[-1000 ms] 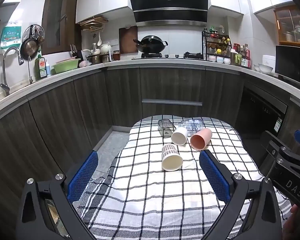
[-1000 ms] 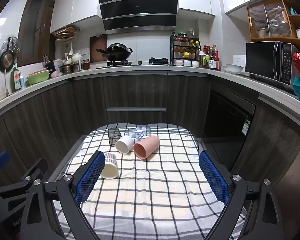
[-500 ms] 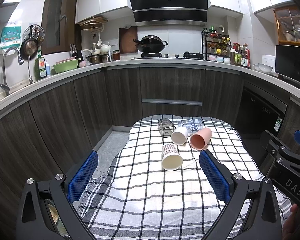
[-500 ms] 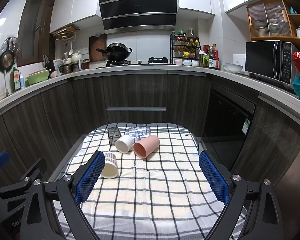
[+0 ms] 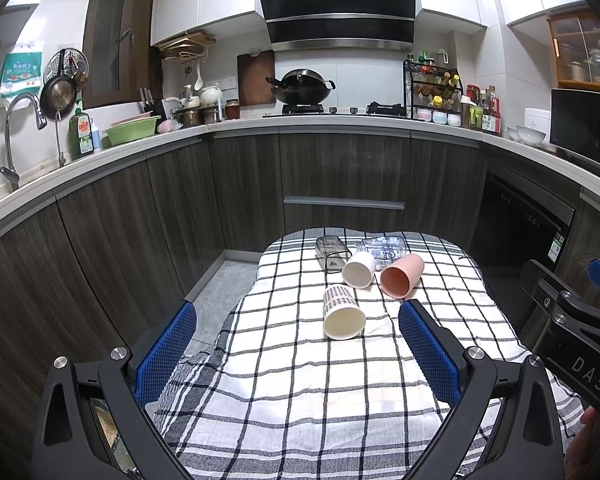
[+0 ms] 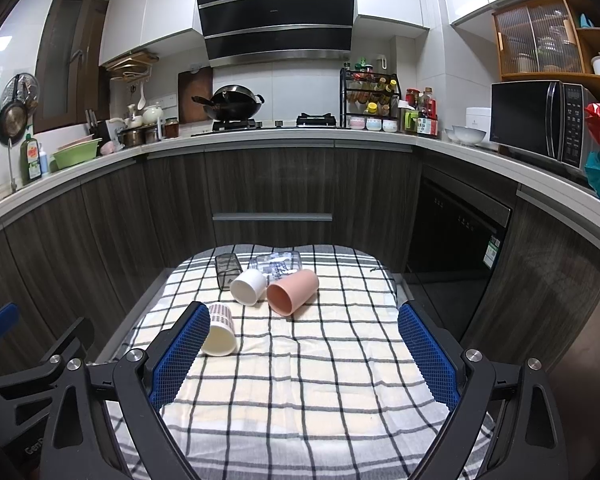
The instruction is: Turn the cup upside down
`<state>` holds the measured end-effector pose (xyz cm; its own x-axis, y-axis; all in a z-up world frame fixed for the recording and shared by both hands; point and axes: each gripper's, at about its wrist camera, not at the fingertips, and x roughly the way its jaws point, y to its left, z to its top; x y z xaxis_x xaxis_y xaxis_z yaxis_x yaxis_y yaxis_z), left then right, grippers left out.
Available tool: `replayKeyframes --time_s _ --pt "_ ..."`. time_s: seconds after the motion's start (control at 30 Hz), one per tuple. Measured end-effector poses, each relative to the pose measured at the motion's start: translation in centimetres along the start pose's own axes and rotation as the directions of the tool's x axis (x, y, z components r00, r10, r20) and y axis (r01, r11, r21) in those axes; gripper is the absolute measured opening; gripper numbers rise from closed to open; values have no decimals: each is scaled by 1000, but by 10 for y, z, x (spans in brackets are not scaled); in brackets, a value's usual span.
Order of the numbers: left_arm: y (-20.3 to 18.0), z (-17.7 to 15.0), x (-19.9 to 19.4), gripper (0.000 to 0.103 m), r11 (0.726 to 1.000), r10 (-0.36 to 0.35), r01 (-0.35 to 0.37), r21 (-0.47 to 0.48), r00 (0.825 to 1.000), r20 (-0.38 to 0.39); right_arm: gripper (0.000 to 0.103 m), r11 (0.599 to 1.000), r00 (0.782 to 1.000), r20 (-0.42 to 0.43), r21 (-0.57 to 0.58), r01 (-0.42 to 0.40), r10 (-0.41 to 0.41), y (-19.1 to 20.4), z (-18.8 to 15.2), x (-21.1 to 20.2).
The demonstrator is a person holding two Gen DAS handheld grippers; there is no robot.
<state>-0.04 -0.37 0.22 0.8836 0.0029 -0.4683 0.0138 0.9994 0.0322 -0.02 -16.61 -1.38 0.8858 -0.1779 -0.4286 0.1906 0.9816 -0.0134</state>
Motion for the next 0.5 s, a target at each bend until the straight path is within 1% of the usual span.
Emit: replayKeyframes --time_s 0.5 --pt "3 -4 3 103 1000 13 -13 -5 1000 8 95 1000 1000 -4 2 -1 1 1 -1 0"
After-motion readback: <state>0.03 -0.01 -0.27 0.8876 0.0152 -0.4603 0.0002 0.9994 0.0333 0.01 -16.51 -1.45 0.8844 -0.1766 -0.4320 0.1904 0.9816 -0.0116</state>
